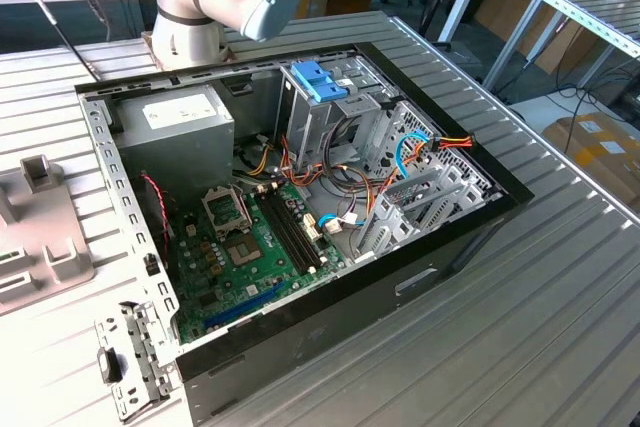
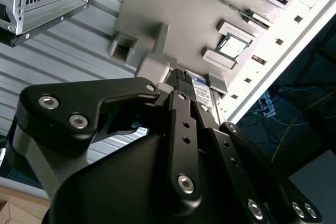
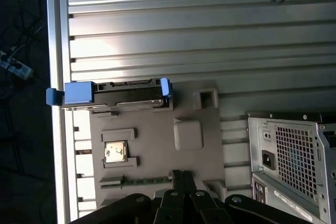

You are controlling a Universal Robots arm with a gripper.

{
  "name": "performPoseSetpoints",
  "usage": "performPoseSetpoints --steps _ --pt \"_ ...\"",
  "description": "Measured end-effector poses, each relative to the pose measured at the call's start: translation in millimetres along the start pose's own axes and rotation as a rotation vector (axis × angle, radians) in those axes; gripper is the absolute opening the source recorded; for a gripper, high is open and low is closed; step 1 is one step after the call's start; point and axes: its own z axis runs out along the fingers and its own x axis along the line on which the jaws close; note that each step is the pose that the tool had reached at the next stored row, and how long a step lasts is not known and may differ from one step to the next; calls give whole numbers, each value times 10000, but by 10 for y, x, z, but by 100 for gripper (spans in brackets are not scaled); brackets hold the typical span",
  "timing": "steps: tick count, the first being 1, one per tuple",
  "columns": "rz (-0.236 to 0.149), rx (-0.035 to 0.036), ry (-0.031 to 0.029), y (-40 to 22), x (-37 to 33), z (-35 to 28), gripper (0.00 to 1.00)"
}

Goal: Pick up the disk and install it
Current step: 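Reach for the disk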

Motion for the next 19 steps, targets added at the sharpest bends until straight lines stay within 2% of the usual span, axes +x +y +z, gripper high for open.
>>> performPoseSetpoints --steps 6,12,16,19 --pt "-1 -1 -1 26 102 11 11" --pt "0 -1 -1 46 166 16 11" --pt "0 0 0 61 248 20 11" --pt "-1 -1 0 66 271 21 11"
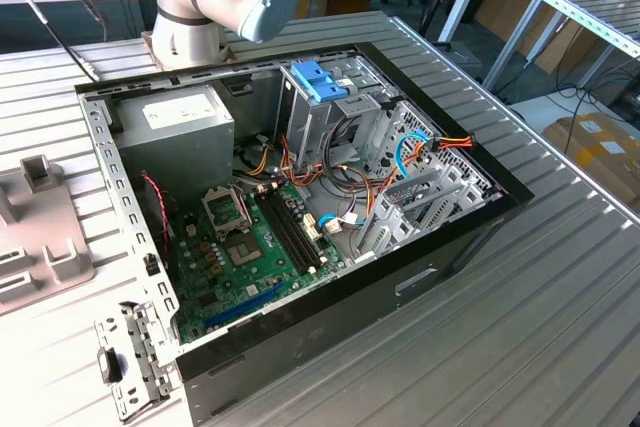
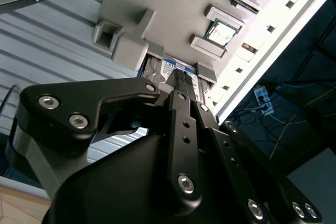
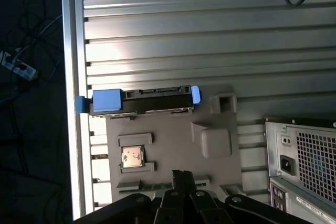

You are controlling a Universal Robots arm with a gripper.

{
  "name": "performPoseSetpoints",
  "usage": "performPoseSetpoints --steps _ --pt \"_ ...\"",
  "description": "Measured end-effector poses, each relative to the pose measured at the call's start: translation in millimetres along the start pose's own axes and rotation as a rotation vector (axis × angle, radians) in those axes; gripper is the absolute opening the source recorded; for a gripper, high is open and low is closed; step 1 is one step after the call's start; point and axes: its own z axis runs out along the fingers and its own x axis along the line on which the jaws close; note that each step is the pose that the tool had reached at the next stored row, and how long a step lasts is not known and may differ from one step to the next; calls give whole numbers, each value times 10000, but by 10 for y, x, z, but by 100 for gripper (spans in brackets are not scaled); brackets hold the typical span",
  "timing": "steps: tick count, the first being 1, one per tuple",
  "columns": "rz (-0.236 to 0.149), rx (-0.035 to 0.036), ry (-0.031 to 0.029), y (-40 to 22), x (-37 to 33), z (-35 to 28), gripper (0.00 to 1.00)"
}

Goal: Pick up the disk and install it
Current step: 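Reach for the disk, then pick up the disk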

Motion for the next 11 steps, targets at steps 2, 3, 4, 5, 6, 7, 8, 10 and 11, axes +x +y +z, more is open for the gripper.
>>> performPoseSetpoints --steps 2,3,4,5,6,7,8,10,11 --pt "-1 0 0 0 0 0 11" --pt "0 1 0 0 1 0 11" --pt "0 0 0 0 1 1 11" --pt "0 0 -1 0 1 2 11" --pt "0 0 -1 0 1 2 11" --pt "0 0 0 0 1 2 11" --pt "0 0 0 0 1 2 11" --pt "0 0 0 0 1 2 11" --pt "0 0 0 0 1 3 11"
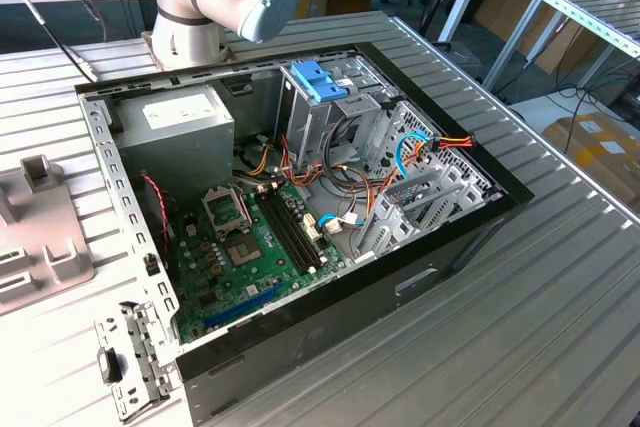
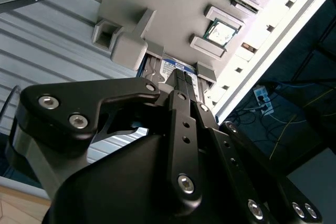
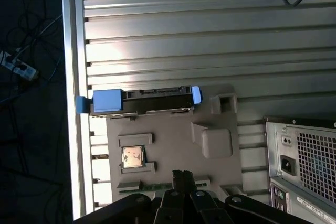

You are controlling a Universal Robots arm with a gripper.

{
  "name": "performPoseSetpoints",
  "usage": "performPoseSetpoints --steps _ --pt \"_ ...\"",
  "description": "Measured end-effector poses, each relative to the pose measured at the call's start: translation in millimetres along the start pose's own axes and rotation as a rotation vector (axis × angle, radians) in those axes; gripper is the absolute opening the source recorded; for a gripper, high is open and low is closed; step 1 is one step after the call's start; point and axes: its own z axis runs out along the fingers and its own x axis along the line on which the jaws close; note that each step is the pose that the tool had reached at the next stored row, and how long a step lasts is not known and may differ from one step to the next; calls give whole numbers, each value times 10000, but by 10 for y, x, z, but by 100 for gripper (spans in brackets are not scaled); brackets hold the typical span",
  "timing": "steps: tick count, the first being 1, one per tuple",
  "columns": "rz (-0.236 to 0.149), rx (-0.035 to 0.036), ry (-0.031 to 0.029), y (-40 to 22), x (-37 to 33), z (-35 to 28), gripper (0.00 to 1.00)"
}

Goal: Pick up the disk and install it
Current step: 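Pick up the disk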

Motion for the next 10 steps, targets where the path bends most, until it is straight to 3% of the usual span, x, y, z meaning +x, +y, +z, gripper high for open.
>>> performPoseSetpoints --steps 7,10 --pt "-77 -2 4 0 0 0 11" --pt "-404 -10 18 0 0 0 11"
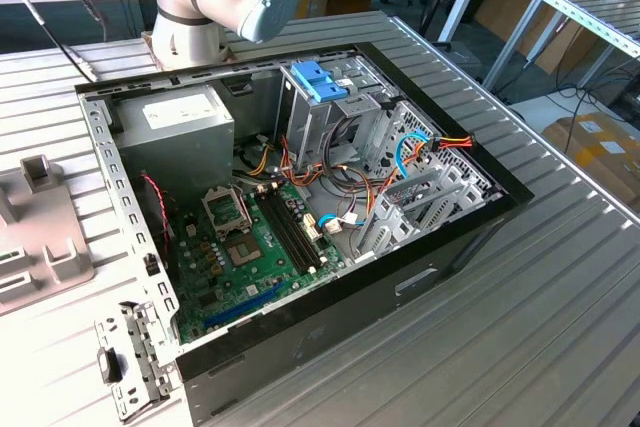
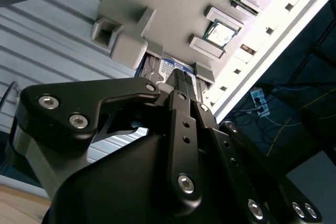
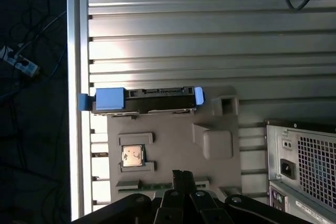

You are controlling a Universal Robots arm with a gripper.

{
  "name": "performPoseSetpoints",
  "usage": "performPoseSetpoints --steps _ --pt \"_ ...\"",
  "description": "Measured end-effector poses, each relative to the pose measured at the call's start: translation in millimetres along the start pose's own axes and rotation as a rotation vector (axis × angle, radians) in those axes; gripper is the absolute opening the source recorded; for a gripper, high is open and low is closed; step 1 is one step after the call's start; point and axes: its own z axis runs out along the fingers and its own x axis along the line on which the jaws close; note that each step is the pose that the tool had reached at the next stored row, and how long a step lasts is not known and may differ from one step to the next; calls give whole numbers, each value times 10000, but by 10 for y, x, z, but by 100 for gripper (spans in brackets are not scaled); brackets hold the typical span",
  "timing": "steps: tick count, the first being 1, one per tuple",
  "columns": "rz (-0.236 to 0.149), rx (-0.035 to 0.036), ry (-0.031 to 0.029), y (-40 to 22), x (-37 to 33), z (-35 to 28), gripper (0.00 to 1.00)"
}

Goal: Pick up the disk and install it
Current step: 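Pick up the disk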

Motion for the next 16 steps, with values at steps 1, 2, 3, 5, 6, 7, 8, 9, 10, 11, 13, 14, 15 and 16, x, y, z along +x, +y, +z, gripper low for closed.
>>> performPoseSetpoints --steps 1,2,3,5,6,7,8,9,10,11,13,14,15,16 --pt "-85 -2 4 0 0 0 11" --pt "-201 -5 10 0 0 0 11" --pt "-291 -7 13 0 0 0 11" --pt "-459 -11 20 0 0 0 11" --pt "-594 -14 26 0 0 0 11" --pt "-676 -16 30 0 0 0 11" --pt "-840 -20 38 0 0 0 11" --pt "-926 -23 41 0 0 0 11" --pt "-1019 -25 45 0 0 0 11" --pt "-1133 -27 51 0 0 0 11" --pt "-1350 -33 61 0 0 0 11" --pt "-1445 -35 65 0 0 0 11" --pt "-1574 -38 70 0 0 0 11" --pt "-1676 -41 75 0 0 0 11"
